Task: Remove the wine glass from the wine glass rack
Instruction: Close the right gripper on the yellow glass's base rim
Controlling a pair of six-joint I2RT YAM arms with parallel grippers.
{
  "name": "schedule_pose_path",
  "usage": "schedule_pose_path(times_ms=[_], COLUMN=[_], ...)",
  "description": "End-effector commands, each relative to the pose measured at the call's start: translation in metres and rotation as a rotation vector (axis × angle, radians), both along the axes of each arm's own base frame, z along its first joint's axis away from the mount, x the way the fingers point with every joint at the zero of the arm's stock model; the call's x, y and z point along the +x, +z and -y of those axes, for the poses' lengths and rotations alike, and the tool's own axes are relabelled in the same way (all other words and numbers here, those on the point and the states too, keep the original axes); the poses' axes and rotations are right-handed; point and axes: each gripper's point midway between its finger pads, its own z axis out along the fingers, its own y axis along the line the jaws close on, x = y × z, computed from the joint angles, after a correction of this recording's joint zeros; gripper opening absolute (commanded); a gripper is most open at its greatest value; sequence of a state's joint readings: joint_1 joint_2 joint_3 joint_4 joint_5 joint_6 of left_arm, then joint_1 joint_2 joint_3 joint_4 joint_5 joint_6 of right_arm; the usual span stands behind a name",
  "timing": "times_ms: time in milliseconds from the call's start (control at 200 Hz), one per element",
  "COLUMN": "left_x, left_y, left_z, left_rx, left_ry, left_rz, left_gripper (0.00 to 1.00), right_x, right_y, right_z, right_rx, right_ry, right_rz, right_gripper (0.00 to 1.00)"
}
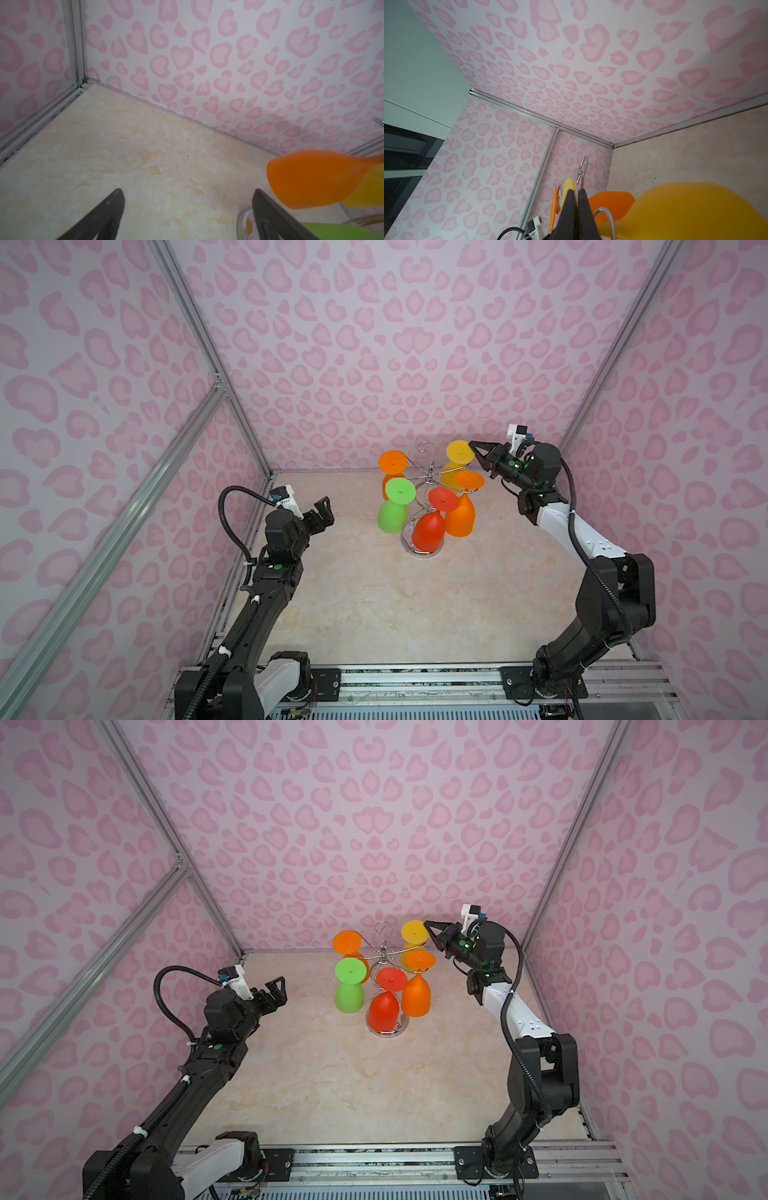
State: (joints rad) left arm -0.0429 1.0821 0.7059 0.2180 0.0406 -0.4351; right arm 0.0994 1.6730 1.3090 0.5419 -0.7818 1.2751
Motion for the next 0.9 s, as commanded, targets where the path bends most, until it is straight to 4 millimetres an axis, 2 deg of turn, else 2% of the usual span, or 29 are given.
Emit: schedule_pose_path(times_ms=[0,475,670,895], left_x=[0.001,0.000,-0.001,0.001], left_y=[0.003,0.005,0.005,0.005], left_z=[-0.001,-0.001,-0.002,-0.001], left_rx=[0.016,0.021,0.023,0.020], left_ry=[0.000,0.003,0.004,0.003], left_rz=[0.009,0.010,0.008,0.007], left_gripper=[0.98,0.98,0.97,0.97], right_x=[-0.005,-0.017,-0.025,-0.033], right_y=[0.011,0.014,0.015,0.025], right_z=[0.001,0.016,0.009,-0.012], right_rx=[0.025,0.001,0.015,0.002], right_ry=[0.015,-0.015,0.017,0.061], right_rz=[0.042,0.044,0.041,0.056], right_gripper=[0.00,0.00,0.00,0.00])
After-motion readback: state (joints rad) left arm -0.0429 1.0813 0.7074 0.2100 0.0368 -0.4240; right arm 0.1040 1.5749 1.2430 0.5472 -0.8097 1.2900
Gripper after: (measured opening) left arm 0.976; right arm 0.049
